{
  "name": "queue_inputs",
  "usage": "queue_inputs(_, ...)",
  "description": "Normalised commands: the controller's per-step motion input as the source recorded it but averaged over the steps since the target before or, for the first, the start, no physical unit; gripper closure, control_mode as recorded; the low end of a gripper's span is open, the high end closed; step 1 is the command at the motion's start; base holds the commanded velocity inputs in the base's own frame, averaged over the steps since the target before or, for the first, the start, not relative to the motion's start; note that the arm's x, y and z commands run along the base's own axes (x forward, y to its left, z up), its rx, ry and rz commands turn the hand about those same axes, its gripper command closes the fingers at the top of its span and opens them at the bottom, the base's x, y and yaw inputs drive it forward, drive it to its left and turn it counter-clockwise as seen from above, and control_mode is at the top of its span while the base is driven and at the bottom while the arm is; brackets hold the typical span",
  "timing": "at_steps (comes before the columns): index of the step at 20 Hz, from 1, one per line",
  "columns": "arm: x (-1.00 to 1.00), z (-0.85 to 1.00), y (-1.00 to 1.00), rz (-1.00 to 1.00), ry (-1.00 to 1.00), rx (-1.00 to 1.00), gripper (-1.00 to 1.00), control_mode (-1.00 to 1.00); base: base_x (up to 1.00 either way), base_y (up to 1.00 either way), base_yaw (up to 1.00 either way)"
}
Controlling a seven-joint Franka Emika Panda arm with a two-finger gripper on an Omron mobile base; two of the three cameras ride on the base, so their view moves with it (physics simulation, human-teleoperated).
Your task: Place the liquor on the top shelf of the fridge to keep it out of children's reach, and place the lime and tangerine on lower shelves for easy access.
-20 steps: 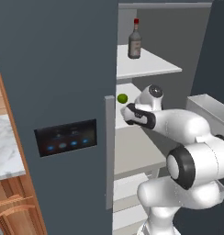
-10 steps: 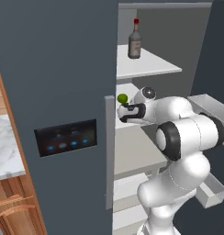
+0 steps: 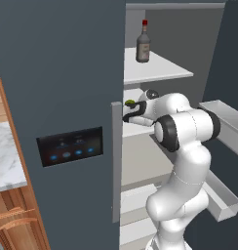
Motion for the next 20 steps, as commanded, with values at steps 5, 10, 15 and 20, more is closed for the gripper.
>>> queue_inputs(5, 0.58, -0.33, 0.00, 0.00, 0.00, 0.00, -1.00, -1.00, 0.00, 0.00, 0.00)
queue_inputs(10, 0.07, -0.13, 0.00, 0.00, 0.00, 0.00, -1.00, -1.00, 0.00, 0.00, 0.00)
queue_inputs(15, -0.29, 0.00, 0.00, 0.00, 0.00, 0.00, -1.00, -1.00, 0.00, 0.00, 0.00)
queue_inputs(20, -0.69, 0.08, -0.02, 0.00, 0.00, 0.00, -1.00, -1.00, 0.00, 0.00, 0.00)
